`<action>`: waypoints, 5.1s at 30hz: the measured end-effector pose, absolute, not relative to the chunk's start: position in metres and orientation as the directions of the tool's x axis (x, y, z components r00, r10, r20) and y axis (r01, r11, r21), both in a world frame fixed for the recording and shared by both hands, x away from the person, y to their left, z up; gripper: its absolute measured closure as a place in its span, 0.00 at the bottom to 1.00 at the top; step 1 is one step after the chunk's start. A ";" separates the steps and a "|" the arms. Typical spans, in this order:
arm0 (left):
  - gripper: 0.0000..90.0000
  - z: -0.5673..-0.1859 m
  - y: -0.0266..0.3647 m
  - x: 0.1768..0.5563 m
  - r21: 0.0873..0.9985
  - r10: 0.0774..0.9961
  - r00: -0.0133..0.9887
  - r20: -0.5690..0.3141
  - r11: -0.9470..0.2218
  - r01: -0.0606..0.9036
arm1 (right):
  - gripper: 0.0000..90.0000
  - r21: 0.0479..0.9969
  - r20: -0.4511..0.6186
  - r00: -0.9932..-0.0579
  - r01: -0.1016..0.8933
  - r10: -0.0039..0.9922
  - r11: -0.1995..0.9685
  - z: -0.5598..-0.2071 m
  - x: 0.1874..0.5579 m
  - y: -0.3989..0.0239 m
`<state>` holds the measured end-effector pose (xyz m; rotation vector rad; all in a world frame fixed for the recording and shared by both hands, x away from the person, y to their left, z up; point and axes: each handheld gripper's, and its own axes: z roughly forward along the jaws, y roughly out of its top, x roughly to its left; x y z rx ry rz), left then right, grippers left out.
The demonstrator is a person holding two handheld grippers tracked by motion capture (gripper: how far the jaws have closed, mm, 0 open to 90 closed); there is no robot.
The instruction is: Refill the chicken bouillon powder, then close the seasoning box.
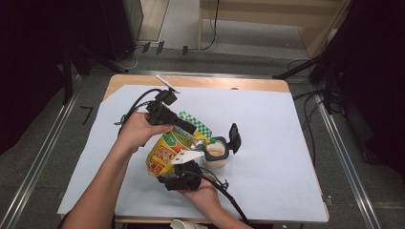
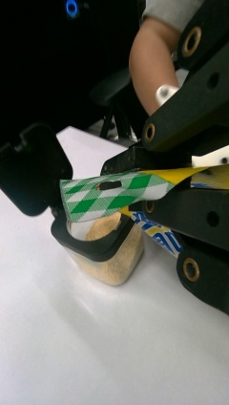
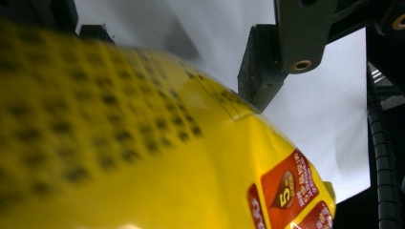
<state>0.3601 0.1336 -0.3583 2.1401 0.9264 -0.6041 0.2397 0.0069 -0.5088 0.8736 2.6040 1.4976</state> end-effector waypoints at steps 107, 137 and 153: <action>0.58 -0.321 0.273 0.365 0.721 0.677 0.535 -0.505 -0.009 0.692 | 0.47 0.818 0.300 -0.831 0.477 0.469 0.322 -0.468 0.256 -0.024; 0.36 -0.374 0.313 0.376 0.745 0.760 0.516 -0.396 -0.062 0.664 | 0.48 0.819 0.292 -0.839 0.468 0.460 0.333 -0.452 0.263 -0.037; 0.37 -0.392 0.308 0.383 0.718 0.764 0.506 -0.401 -0.080 0.691 | 0.50 0.816 0.266 -0.833 0.462 0.485 0.347 -0.431 0.268 -0.052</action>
